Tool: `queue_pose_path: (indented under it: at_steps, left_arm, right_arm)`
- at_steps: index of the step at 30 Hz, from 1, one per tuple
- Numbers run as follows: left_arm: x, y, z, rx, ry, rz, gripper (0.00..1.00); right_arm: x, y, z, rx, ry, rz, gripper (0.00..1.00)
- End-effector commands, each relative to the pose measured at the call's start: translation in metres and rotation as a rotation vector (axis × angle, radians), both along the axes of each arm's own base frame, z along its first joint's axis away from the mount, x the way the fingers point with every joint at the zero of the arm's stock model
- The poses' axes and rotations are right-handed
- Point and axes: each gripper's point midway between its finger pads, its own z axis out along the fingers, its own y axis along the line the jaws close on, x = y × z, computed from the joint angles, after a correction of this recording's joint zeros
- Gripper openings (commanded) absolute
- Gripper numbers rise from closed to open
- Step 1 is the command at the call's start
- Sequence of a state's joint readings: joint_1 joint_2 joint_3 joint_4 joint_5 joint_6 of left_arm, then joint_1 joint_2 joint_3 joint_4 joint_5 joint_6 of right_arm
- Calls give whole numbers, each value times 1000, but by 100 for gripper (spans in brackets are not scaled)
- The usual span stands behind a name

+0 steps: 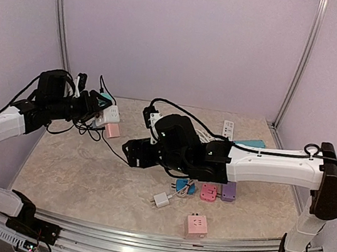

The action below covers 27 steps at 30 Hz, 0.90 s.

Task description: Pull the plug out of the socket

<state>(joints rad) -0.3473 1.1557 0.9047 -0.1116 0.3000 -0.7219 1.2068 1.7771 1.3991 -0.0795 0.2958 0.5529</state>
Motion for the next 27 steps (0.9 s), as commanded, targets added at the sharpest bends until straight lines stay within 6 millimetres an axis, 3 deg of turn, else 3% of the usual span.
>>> queue_pose_path:
  at_steps: [1, 7, 14, 19, 27]
  left_arm:
    - [-9, -7, 45, -65, -148, -61, 24]
    - [-11, -15, 50, -72, -172, -89, 24]
    - [-18, -34, 44, -53, -168, -140, 24]
    - [-22, -47, 37, -47, -152, -177, 23]
    - [-28, -59, 34, -42, -148, -212, 23]
  right_arm:
    - [1, 31, 21, 72, -9, 82, 92]
    - [1, 47, 12, 68, 13, 120, 92]
    - [12, 39, -5, 73, 64, 68, 87]
    - [16, 41, -7, 86, 63, 60, 85]
    - [28, 43, -15, 56, 67, 18, 74]
